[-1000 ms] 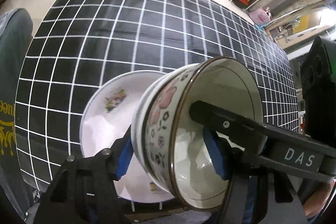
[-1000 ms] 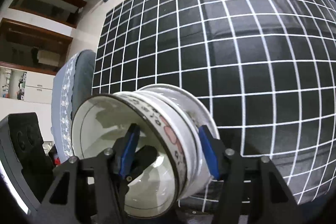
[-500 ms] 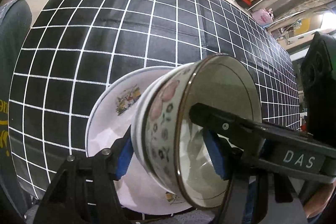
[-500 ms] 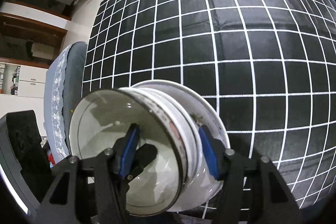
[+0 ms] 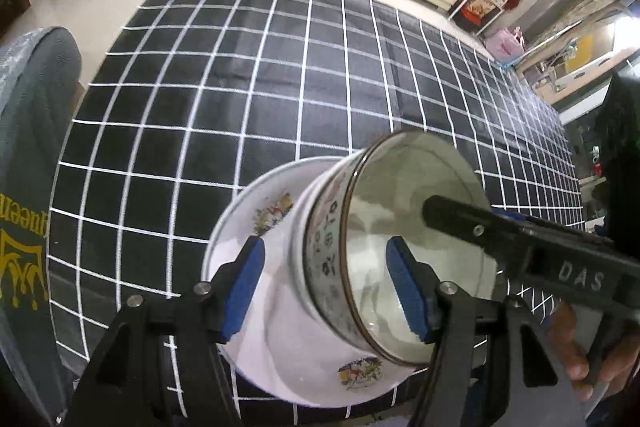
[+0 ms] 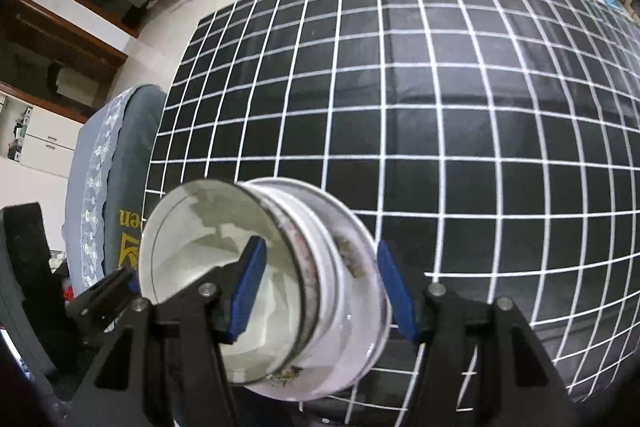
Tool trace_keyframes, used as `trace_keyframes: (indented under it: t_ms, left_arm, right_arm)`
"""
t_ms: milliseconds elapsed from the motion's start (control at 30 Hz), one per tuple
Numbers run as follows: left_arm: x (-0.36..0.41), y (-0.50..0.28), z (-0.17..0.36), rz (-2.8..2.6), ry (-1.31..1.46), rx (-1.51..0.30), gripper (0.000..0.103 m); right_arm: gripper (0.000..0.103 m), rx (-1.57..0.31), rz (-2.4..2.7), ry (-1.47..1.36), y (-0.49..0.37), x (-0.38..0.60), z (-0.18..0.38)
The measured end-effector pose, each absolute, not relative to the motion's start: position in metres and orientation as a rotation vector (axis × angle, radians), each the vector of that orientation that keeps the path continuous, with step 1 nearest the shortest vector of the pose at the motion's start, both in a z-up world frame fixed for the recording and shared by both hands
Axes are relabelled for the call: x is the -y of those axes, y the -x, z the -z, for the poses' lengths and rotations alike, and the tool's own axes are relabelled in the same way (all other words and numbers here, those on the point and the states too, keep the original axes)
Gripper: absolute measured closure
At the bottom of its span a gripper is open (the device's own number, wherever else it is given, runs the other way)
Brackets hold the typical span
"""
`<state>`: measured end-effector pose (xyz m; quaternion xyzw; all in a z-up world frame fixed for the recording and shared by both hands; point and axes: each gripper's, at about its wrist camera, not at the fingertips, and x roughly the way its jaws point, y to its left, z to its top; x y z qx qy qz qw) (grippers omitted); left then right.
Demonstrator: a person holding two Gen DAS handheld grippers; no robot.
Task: Organize plates and bowls
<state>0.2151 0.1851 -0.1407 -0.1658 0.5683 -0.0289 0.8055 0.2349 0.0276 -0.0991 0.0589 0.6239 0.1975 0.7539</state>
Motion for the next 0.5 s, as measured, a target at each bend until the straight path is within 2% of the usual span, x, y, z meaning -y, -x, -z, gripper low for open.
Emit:
trace_keyframes:
  t_ms: [167, 500]
  left_arm:
    - [-0.180, -0.198, 0.115, 0.072, 0.327, -1.160, 0.042]
    - [-0.132, -0.124, 0.032, 0.081, 0.189, -0.865, 0.042]
  right_arm:
    - [0.041, -1.318, -0.453, -0.143, -0.222, -0.019, 0.076]
    - [0.041, -1.076, -0.397, -0.067, -0.153, 0.020, 0.005]
